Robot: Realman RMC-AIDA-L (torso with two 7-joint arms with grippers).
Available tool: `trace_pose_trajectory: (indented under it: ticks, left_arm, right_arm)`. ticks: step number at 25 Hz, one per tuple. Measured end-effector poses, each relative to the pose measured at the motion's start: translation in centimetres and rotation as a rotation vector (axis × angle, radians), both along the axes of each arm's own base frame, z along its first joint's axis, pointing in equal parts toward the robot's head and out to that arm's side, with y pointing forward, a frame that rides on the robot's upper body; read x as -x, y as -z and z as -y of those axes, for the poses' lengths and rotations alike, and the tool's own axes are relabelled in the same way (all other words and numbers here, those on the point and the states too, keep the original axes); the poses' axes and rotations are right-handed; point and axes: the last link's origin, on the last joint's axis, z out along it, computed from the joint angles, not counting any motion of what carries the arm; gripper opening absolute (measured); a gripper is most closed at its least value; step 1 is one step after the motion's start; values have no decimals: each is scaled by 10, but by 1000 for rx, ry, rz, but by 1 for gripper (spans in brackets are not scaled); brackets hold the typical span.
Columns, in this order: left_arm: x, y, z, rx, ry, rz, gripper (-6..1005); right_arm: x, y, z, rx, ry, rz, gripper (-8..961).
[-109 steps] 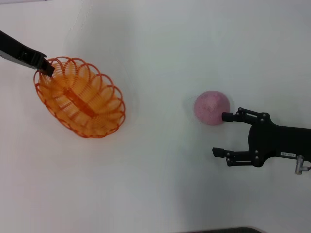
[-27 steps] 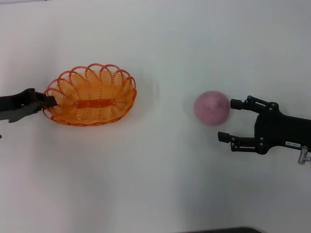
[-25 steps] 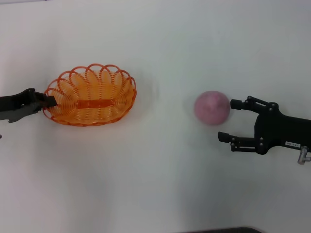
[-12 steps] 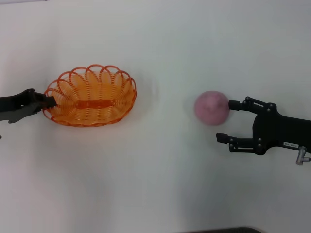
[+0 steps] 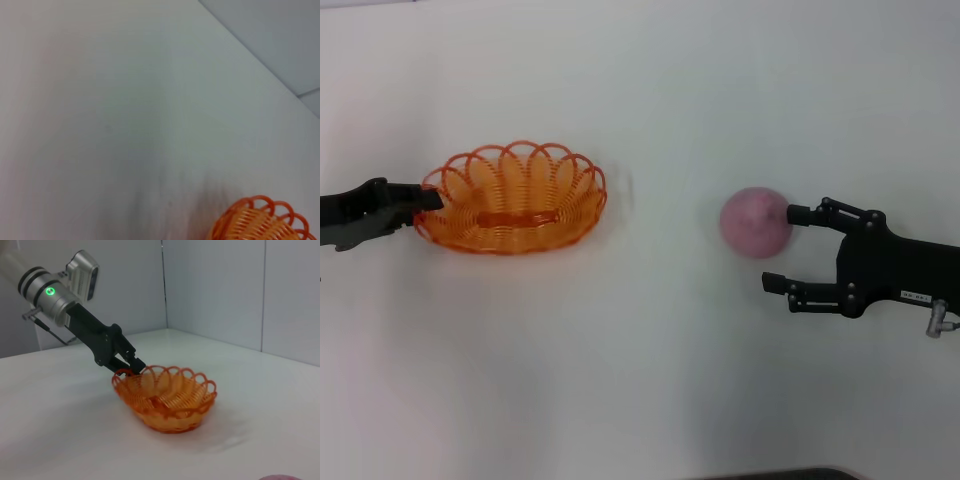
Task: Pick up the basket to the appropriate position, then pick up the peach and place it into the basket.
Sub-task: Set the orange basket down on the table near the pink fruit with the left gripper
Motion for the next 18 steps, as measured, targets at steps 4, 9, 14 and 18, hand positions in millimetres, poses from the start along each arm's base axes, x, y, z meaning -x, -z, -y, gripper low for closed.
trace_pose_trajectory:
  ticks: [4,9,14,18]
  left_arm:
    - [0,-5,0,-6,8,-8,253]
    - [0,-9,2,-2,46,-25,396]
    - [-2,-8,3,17,87,-37,531]
    - [-3,-7,4,20,92,-39,693]
  right_arm:
    - [0,0,0,0,-1,0,948]
    - [1,0,-1,2,-3,-1,948]
    - [1,1,0,4,-1,-2,948]
    - [1,1,0,7,2,-6,948]
